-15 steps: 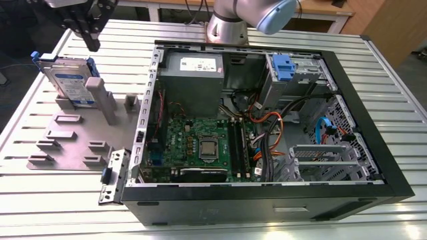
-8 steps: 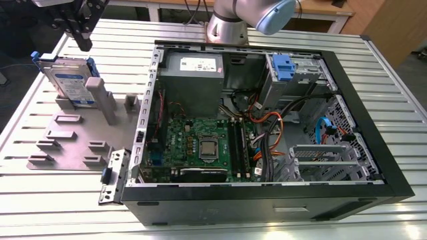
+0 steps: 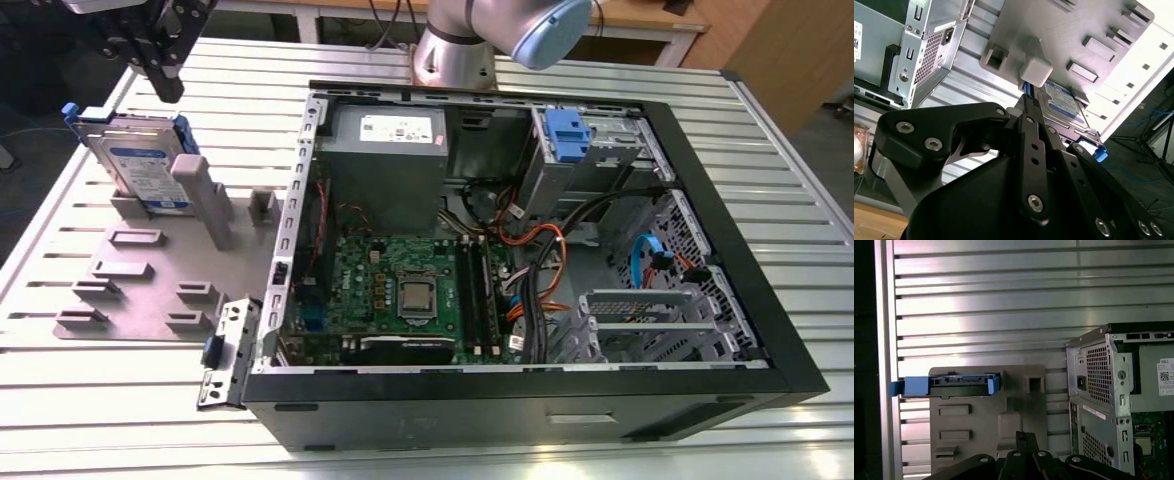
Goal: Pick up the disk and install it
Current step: 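Reach for the disk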
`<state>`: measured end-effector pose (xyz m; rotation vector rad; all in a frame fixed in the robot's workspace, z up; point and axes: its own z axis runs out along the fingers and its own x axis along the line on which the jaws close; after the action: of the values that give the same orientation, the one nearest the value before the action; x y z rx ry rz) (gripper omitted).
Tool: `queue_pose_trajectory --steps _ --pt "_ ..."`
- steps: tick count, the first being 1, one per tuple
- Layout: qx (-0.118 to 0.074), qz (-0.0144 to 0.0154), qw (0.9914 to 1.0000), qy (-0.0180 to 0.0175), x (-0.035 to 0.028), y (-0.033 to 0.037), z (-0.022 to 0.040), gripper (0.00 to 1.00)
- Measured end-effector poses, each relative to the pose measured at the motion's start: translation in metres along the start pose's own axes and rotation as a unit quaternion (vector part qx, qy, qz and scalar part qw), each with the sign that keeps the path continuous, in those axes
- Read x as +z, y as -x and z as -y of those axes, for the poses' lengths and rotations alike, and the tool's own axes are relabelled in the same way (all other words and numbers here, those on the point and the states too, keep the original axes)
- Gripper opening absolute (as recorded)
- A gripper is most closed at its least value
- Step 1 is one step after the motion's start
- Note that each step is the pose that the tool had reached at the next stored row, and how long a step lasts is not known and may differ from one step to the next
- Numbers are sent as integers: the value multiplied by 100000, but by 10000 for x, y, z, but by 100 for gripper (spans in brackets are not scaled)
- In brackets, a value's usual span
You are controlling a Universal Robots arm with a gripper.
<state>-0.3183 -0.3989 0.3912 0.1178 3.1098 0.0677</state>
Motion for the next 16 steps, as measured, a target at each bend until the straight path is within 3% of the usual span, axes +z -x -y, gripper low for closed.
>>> queue_pose_trajectory --steps 5,16 --pt "7 -1 100000 -1 3 -28 2 11" --pt "-2 15 100000 -6 89 -305 0 11"
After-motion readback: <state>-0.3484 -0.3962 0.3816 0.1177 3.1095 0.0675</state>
